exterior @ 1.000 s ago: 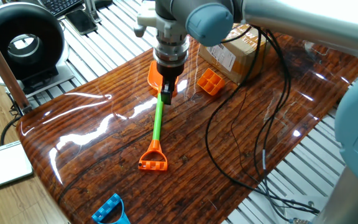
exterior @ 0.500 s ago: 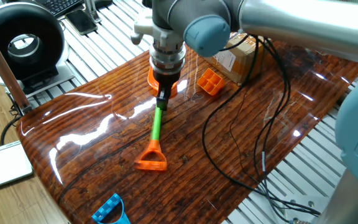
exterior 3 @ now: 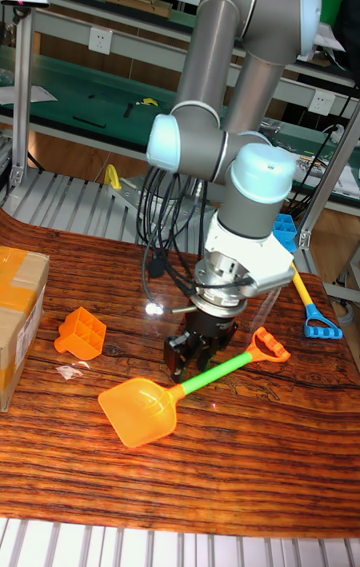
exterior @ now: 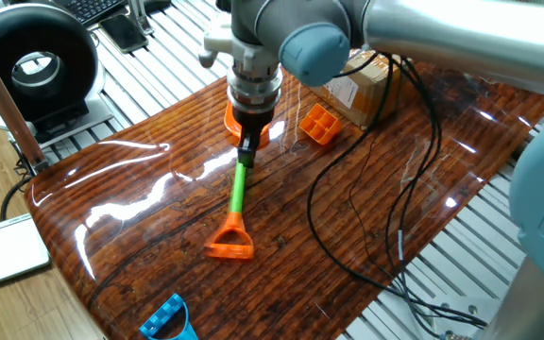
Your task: Use a shovel to scoop up an object
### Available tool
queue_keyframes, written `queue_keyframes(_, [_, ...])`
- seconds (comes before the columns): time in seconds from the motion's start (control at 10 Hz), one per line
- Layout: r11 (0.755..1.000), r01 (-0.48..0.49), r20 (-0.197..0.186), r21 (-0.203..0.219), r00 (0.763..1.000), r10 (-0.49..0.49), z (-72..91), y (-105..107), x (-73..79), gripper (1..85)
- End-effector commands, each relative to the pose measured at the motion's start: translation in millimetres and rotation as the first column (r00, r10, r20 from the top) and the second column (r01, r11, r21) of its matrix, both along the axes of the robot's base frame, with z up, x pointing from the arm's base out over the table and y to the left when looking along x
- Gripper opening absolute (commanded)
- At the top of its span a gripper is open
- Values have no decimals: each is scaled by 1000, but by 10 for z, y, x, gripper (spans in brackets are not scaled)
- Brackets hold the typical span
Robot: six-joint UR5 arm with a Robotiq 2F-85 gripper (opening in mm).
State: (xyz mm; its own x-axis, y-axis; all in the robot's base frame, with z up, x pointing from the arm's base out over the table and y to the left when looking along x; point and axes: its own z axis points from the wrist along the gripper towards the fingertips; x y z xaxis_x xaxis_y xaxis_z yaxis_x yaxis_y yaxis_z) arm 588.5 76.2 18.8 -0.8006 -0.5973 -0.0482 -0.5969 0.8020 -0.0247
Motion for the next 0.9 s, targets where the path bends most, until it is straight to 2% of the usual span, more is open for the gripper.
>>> queue_keyframes(0.0, [1000, 9, -24, 20, 1000, -8, 107, 73, 121, 520])
queue_keyframes(0.1, [999, 12, -22, 30, 1000, -11, 118, 70, 79, 520])
queue_keyframes(0.5, [1000, 12, -36, 15, 999, -11, 299, -109, -108, 520])
queue_keyframes(0.8, [1000, 4, -39, 15, 999, -4, 378, -117, -38, 517])
